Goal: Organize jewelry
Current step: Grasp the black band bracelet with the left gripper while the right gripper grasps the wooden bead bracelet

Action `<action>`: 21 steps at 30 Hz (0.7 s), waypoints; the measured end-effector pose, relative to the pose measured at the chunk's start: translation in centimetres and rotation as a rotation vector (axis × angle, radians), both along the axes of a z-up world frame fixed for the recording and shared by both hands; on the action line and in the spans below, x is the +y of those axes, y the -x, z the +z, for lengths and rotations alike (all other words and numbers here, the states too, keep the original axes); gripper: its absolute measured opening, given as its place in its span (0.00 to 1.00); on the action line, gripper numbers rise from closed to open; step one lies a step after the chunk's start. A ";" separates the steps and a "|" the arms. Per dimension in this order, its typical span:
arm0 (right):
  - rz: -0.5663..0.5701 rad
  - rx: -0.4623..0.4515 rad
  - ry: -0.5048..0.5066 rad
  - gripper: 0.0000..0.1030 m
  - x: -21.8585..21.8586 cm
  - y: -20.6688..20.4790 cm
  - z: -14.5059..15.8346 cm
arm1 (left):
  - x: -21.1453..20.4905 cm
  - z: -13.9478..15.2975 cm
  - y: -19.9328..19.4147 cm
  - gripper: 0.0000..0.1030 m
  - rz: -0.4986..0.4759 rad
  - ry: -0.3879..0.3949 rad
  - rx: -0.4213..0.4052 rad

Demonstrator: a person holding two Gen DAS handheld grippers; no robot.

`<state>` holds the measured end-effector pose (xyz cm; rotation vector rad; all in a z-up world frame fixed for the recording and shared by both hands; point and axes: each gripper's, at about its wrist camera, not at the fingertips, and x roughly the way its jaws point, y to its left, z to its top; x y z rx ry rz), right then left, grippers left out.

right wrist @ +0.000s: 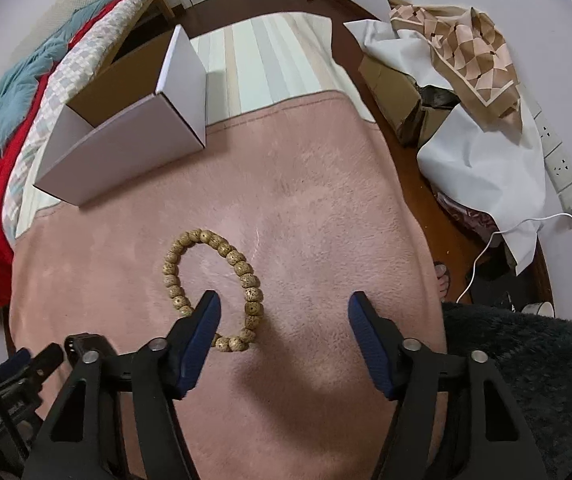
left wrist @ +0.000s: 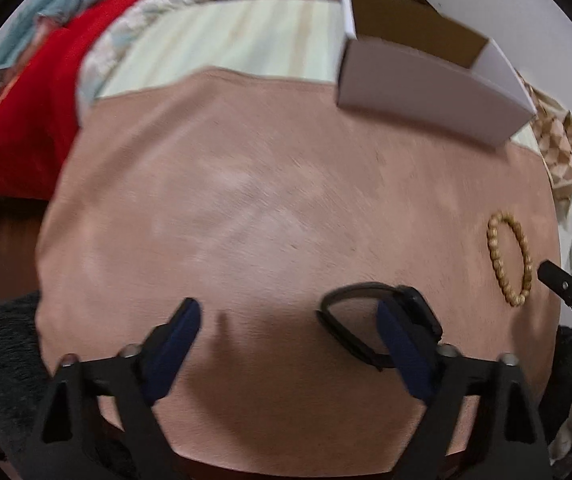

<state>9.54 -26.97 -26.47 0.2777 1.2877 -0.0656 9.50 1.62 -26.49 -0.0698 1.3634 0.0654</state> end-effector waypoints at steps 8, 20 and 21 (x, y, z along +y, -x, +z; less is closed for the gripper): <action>0.053 0.003 0.073 0.48 1.5 -0.6 -0.9 | -1.9 -1.2 -0.4 0.10 -0.076 -0.021 -0.003; 0.091 -0.004 0.156 0.10 2.8 -0.7 -0.7 | -3.7 -0.2 -0.4 0.08 -0.107 -0.065 -0.063; 0.091 -0.005 0.156 0.10 2.8 -0.8 -0.7 | -3.3 0.0 -0.1 0.08 -0.106 -0.062 -0.063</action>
